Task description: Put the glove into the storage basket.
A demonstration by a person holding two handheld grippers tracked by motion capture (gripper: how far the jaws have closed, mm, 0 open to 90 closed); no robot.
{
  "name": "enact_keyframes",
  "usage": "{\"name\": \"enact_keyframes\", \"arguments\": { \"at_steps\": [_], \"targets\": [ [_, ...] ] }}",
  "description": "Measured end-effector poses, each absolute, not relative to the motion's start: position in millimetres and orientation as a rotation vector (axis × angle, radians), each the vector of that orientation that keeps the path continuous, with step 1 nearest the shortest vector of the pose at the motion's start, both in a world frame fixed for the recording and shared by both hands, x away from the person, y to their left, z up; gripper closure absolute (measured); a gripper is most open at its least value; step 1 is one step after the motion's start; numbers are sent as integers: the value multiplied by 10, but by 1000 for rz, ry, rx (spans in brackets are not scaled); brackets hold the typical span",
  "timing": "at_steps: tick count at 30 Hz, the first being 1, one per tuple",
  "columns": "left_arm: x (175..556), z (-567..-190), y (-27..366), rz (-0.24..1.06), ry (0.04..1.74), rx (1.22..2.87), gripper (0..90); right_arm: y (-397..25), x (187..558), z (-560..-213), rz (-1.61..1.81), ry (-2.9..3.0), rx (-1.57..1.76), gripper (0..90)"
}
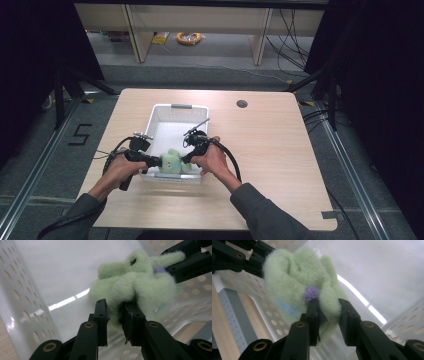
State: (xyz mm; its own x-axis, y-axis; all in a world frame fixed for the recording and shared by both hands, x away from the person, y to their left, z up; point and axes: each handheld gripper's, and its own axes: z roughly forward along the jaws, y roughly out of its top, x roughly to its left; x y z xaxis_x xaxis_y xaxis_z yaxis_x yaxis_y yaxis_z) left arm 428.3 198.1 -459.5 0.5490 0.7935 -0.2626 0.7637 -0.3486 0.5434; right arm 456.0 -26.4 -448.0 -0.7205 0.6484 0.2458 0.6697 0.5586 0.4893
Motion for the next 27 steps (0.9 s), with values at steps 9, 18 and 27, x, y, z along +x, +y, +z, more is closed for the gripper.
{"name": "enact_keyframes", "arguments": {
  "at_steps": [9, 18, 27],
  "targets": [
    [4284, -4452, 1954, 149, 1217, 2143, 633, -244, 4553, -4442, -886, -2772, -1186, 581],
    [4252, -4387, 1948, 179, 1220, 2113, 530, -316, 4544, -4232, -998, -2758, -1176, 478],
    [4171, -4279, 1926, 180, 1227, 2067, 405, -558, 4471, -4051, -1105, -2738, -1138, 420]
  ]
}}
